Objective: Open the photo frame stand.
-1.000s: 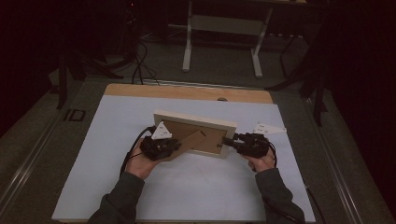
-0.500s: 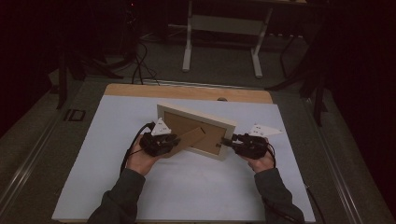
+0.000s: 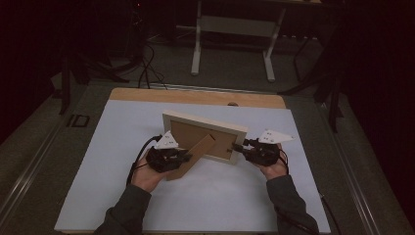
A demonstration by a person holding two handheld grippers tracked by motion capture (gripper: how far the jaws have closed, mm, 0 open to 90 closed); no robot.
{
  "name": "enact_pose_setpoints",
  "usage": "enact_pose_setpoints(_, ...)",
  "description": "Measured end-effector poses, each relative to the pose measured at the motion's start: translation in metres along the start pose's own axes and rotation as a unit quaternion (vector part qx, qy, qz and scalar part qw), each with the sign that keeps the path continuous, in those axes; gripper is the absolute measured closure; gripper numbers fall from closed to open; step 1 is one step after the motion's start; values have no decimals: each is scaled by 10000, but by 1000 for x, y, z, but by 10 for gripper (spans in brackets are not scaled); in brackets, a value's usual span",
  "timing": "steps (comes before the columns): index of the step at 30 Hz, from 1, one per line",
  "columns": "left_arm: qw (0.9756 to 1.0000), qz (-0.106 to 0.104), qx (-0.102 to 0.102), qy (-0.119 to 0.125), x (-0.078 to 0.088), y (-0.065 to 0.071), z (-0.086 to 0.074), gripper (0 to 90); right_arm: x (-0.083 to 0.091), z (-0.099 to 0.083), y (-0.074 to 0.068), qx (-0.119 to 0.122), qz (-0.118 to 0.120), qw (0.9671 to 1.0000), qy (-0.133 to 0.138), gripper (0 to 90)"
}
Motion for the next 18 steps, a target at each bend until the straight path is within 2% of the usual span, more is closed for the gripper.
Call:
enact_pose_setpoints(4,9997,-242,-12,37,2,1,-2,754,2,-2,-2,-36,107,9999,21,644)
enact_pose_setpoints(7,9971,-697,136,286,4,2,-2,726,2,-3,-3,-83,229,9997,66,638)
enact_pose_setpoints(8,9963,-764,146,373,4,2,-1,720,3,-3,-4,-84,272,9996,69,636)
enact_pose_setpoints(12,9951,-840,177,491,6,2,2,712,4,-5,-6,-72,390,9992,62,629)
enact_pose_setpoints(18,9952,-820,184,492,11,0,0,715,5,-8,-9,-99,584,9982,44,612)
Point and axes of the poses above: each handheld gripper's, and its own axes: x roughly backward along the jaws, z roughly out of its top, y roughly to its right, the point moved 2 cm from there along -x, roughly forward along the jaws, and after that the axes turned 1 degree about x, right-handed, at the moved point
